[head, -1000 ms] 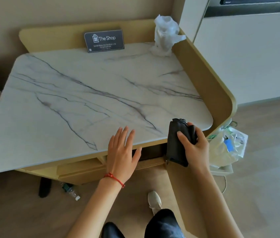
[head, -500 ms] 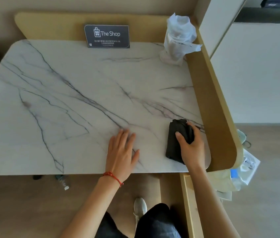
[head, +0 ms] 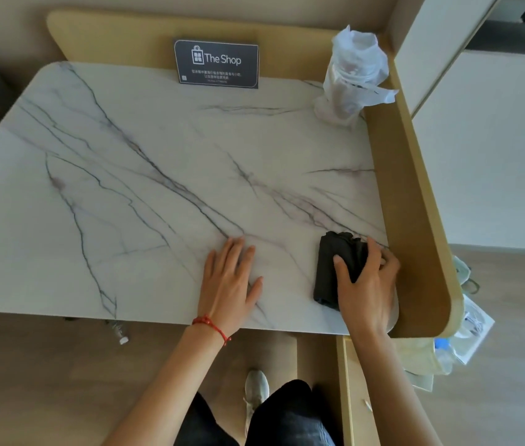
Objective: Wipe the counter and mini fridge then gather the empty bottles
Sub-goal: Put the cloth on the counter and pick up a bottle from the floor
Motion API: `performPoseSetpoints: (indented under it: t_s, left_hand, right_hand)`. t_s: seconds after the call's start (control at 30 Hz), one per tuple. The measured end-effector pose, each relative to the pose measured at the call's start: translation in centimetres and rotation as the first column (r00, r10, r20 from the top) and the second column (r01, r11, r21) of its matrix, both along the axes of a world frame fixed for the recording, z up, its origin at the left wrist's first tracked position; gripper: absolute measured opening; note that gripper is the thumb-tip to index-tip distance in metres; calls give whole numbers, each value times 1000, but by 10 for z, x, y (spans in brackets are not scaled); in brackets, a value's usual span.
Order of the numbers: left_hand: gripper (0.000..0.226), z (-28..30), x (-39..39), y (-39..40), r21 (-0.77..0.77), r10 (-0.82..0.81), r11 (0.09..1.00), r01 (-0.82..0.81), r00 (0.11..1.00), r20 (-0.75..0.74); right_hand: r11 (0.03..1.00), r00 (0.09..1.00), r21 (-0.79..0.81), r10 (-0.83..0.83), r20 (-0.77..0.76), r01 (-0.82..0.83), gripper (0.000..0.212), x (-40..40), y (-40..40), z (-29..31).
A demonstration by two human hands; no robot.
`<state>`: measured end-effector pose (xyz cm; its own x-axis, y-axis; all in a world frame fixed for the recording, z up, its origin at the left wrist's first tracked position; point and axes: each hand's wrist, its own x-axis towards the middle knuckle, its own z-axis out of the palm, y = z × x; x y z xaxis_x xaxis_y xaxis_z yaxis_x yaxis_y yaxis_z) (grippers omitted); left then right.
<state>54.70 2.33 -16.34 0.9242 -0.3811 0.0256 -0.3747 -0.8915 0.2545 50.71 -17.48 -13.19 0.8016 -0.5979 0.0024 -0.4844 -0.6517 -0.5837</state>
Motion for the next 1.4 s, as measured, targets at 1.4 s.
performPoseSetpoints:
  t_s: [1.4]
  left_hand:
    - [52, -34, -271, 453, -8, 851, 525, -851, 525, -7]
  right_hand:
    - [150, 177, -149, 965, -192, -977, 44, -77, 474, -42]
